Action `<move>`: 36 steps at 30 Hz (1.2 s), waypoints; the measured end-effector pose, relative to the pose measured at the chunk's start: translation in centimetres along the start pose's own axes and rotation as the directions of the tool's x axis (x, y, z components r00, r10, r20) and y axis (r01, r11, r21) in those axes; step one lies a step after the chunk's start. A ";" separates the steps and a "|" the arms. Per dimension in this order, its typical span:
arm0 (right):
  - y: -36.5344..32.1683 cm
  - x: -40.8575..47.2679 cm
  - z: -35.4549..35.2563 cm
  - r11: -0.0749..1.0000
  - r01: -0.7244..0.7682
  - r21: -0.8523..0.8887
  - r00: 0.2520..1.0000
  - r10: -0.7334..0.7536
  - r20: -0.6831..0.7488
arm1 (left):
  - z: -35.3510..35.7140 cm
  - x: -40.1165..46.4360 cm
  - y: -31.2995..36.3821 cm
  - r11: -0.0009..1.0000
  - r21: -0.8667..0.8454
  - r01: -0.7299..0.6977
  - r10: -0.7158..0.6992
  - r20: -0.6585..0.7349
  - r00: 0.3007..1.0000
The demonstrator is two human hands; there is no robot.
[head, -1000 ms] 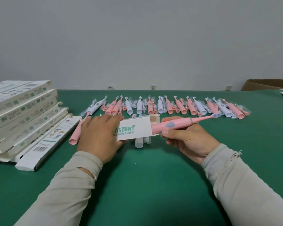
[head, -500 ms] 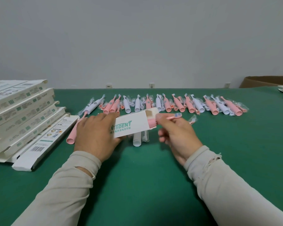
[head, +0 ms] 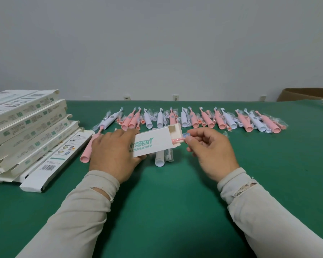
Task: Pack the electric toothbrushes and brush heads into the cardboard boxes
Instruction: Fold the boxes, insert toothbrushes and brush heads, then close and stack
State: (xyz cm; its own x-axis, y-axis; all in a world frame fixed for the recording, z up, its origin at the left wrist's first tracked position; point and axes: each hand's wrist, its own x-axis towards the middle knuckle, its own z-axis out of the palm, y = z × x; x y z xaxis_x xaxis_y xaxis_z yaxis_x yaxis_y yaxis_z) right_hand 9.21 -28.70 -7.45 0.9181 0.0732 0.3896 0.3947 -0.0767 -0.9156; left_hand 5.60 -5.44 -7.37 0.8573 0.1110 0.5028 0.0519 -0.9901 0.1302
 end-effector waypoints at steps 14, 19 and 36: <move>0.0 -1.1 0.8 0.940 0.223 -0.258 0.962 -0.170 0.213 | -0.1 -0.3 0.3 0.995 -0.059 -0.079 0.076 -0.054 0.996; -0.3 -0.6 0.3 0.925 0.256 -0.280 0.965 -0.231 0.121 | -0.6 0.0 0.4 0.996 -0.089 -0.030 0.019 -0.125 0.992; -0.8 -0.3 0.2 0.991 -0.023 0.135 1.000 0.020 0.018 | -0.3 0.4 -0.5 0.990 -0.110 0.084 -0.085 0.000 0.996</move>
State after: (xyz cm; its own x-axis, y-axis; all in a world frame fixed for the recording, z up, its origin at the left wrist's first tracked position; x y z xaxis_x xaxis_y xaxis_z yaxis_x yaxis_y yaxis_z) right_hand 8.66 -28.43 -6.88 0.9251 0.0898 0.3690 0.3651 0.0571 -0.9292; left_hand 5.80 -4.89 -7.00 0.8500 0.1944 0.4896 0.0670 -0.9618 0.2655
